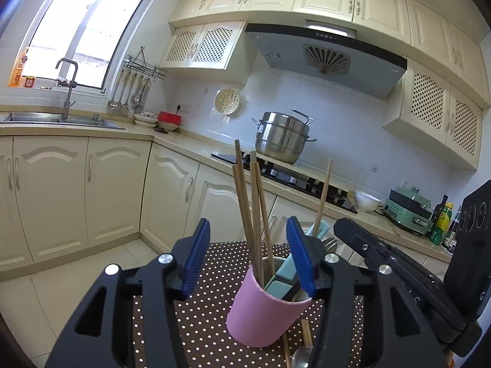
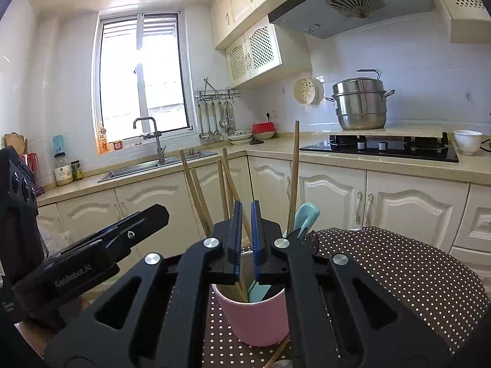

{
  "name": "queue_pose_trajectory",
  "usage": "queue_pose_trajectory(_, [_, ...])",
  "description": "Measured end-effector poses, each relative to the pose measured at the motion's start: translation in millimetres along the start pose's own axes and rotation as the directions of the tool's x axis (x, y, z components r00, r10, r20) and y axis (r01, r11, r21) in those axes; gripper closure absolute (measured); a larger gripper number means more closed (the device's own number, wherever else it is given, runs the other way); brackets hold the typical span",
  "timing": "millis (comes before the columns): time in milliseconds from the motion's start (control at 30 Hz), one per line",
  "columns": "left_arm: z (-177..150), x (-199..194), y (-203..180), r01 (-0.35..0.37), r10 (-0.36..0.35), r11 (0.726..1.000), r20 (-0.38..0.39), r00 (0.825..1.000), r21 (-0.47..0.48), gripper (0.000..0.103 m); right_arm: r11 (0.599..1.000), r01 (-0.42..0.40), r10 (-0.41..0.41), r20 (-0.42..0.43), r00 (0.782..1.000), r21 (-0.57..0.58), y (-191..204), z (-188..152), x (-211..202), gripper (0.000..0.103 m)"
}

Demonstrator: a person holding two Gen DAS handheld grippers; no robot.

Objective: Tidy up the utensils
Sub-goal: 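Open both tools to release the chopsticks into the cup, then move the left tool to the silver spoon and grasp its handle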

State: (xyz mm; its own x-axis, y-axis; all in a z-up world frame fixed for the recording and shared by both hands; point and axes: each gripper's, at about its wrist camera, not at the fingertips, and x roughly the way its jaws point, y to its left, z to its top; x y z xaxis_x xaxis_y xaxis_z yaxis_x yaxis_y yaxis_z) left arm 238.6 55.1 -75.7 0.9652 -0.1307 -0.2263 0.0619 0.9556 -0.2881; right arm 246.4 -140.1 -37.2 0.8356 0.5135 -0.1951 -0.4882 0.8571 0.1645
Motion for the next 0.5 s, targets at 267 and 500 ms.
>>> queue_pose_trajectory(267, [-9, -14, -20, -0.053, 0.064, 0.990, -0.086, 0.994, 0.127, 0.039, 0.999, 0.026, -0.025, -0.077, 0.997, 0.021, 6, -17, -12, 0.097])
queue_pose_trajectory(500, [-12, -33, -27, -0.064, 0.084, 0.982, -0.109, 0.990, 0.175, 0.037, 0.996, 0.082, -0.079, -0.138, 0.987, 0.020, 13, -30, -29, 0.096])
